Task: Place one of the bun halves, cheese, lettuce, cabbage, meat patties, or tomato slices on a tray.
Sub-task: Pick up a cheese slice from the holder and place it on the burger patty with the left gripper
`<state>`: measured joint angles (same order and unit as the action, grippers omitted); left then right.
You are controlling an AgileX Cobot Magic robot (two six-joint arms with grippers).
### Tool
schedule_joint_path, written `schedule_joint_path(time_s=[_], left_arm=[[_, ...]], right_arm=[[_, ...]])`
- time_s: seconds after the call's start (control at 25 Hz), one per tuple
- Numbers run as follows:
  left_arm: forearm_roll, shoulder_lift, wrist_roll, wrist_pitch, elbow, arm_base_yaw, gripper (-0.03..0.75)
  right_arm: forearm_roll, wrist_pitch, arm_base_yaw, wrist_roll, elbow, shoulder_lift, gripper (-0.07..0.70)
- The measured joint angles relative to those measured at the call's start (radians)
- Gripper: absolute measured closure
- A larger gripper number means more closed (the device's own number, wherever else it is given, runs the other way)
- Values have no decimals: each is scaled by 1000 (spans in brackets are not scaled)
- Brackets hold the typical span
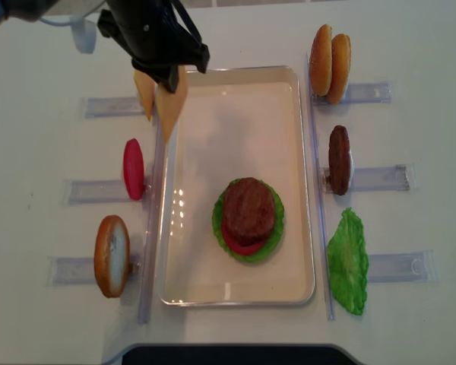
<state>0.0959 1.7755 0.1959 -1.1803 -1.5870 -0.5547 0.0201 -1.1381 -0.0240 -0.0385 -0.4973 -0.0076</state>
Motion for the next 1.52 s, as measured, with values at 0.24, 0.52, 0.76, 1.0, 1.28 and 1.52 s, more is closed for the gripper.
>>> schedule_joint_path(time_s=[0.24, 0.52, 0.76, 1.0, 1.28, 1.52], left_arm=[[-306, 19, -267, 66, 5, -18, 688], [-608, 71, -552, -15, 5, 30, 688], [-868, 143, -697, -33, 8, 162, 688], [-897, 166, -725, -32, 19, 173, 688], [-904, 171, -745, -32, 108, 173, 688], [-977, 158, -811, -25, 192, 173, 688]], right_arm=[[0, 0, 0, 0, 0, 0, 391], [0, 0, 0, 0, 0, 0, 391], [0, 0, 0, 0, 0, 0, 391], [0, 0, 0, 0, 0, 0, 391], [0, 0, 0, 0, 0, 0, 391], [0, 0, 0, 0, 0, 0, 391]])
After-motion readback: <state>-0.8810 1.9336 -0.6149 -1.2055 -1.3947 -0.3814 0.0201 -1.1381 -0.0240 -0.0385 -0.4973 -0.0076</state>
